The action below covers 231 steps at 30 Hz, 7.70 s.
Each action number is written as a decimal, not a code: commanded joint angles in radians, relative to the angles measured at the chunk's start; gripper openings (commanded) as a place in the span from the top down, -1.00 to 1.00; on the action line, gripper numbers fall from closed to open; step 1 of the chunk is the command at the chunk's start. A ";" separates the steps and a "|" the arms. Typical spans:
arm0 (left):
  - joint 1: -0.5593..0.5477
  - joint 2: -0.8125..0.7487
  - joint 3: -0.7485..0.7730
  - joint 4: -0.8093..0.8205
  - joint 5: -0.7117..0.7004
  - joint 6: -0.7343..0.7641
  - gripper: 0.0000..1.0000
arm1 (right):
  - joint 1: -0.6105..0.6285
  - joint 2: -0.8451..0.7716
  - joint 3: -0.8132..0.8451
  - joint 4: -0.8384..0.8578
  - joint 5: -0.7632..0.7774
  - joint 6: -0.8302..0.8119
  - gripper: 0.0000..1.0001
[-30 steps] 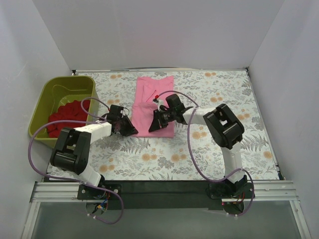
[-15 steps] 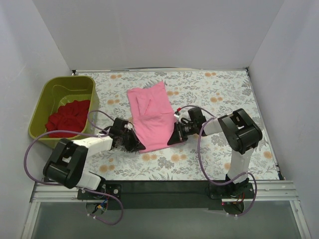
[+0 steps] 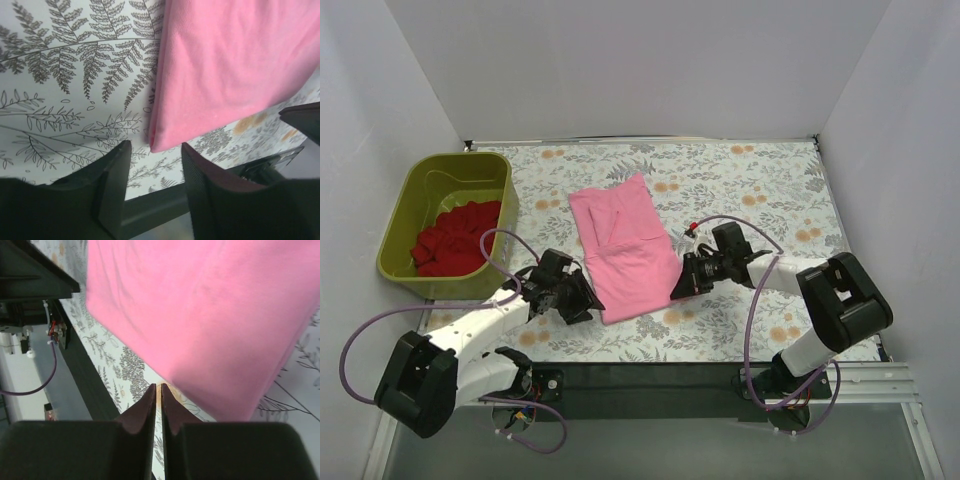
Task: Fold and stack the t-shirts
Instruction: Fold the tshirt
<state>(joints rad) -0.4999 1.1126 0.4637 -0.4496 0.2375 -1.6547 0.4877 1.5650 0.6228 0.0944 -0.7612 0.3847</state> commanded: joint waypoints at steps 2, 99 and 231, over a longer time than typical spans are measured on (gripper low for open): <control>-0.008 -0.048 0.064 -0.113 -0.092 0.004 0.04 | -0.035 0.003 0.012 -0.048 0.097 -0.037 0.75; -0.798 0.058 0.233 -0.428 -0.088 -0.292 1.00 | 0.318 -0.657 0.129 -1.194 0.729 0.164 0.97; -0.230 0.417 0.371 -0.034 -0.379 0.110 0.13 | 0.037 0.418 0.954 -0.424 0.485 -0.144 0.46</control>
<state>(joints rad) -0.7322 1.5616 0.8642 -0.4683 -0.1440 -1.5345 0.5632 1.9907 1.4921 -0.3756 -0.2245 0.2295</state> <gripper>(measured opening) 0.436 0.254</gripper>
